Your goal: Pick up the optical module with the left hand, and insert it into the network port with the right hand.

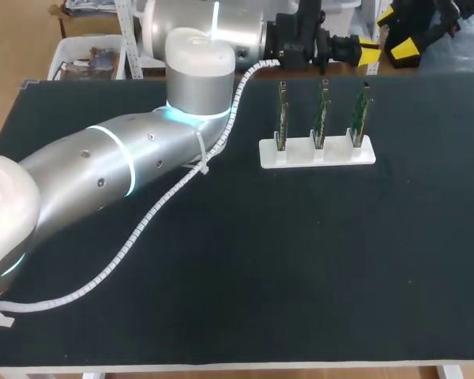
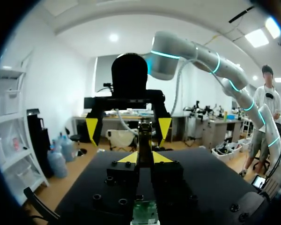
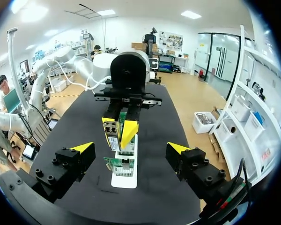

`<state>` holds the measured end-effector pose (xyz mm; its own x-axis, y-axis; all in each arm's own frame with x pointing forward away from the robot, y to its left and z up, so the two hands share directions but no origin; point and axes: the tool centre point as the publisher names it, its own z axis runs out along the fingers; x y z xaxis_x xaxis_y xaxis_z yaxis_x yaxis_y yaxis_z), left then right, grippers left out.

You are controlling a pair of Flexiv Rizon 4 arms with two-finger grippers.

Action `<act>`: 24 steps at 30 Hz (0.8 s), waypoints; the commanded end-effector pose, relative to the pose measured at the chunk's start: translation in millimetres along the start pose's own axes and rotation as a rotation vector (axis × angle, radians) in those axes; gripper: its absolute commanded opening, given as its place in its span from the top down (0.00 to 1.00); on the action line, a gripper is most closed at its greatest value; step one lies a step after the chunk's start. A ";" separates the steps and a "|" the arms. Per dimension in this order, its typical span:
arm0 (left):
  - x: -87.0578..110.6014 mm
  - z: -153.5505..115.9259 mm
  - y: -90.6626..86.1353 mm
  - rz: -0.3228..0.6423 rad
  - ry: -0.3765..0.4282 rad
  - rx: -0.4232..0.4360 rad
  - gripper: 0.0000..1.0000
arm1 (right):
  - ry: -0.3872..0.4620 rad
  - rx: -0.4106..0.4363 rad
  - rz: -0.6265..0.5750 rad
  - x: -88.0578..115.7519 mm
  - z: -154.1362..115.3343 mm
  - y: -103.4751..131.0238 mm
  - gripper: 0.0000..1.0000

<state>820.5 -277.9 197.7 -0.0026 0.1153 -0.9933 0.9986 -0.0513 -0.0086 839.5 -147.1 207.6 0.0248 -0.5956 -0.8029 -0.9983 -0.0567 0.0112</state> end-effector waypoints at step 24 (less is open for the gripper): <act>-0.3 -0.8 -3.0 0.000 0.001 -0.007 1.00 | -0.046 -0.370 -0.028 -15.8 2.2 -1.9 0.00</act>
<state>820.5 -278.0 197.7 -0.0027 0.1153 -0.9933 0.9986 -0.0513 -0.0086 833.8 -134.6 216.6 0.0421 -0.5554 -0.8305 -0.9966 -0.0819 0.0042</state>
